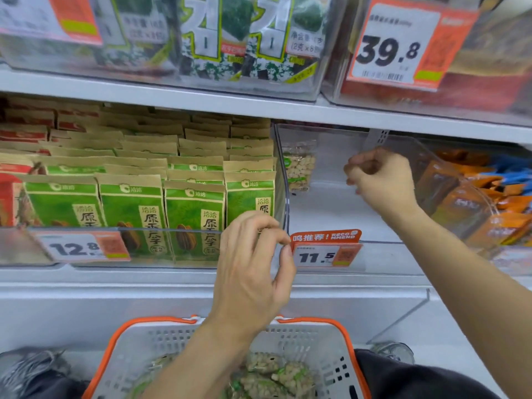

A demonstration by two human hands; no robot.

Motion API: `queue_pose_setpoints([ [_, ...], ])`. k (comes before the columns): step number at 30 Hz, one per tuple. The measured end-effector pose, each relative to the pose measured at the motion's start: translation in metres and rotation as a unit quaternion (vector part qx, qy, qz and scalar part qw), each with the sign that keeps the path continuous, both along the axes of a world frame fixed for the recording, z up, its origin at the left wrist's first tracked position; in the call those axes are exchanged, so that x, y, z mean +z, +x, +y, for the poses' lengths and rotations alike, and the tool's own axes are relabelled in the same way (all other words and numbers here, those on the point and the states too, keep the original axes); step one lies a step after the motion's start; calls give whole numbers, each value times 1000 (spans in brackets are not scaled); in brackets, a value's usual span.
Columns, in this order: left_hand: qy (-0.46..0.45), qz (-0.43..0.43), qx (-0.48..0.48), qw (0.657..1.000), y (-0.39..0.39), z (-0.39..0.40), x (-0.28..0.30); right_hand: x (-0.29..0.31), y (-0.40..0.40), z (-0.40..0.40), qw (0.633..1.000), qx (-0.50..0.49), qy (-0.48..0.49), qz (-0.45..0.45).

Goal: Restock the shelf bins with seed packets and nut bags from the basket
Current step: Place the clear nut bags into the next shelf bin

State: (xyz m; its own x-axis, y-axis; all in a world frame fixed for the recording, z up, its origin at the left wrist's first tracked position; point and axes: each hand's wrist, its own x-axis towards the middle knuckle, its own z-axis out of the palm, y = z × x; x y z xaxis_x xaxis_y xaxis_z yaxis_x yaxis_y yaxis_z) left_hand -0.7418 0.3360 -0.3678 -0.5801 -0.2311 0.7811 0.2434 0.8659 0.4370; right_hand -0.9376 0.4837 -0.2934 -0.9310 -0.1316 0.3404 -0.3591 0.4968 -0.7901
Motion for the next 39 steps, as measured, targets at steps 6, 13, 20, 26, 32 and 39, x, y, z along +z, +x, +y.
queue_pose_setpoints([
  [6,43,-19,-64,997,17,-2,-7,13,138,21,981,101,-51,158],
  [13,68,-311,-63,946,74,-28,-62,-8,183,-20,833,392,382,-74],
  [20,115,-514,71,847,201,-69,-145,-132,220,-48,781,364,467,-198],
  [26,150,-512,113,838,236,-68,-182,-215,239,-27,750,327,493,-297],
  [32,157,-501,197,828,252,-59,-237,-271,248,-37,771,290,437,-361],
  [39,229,-524,236,786,231,-62,-244,-304,259,-47,727,277,513,-362],
])
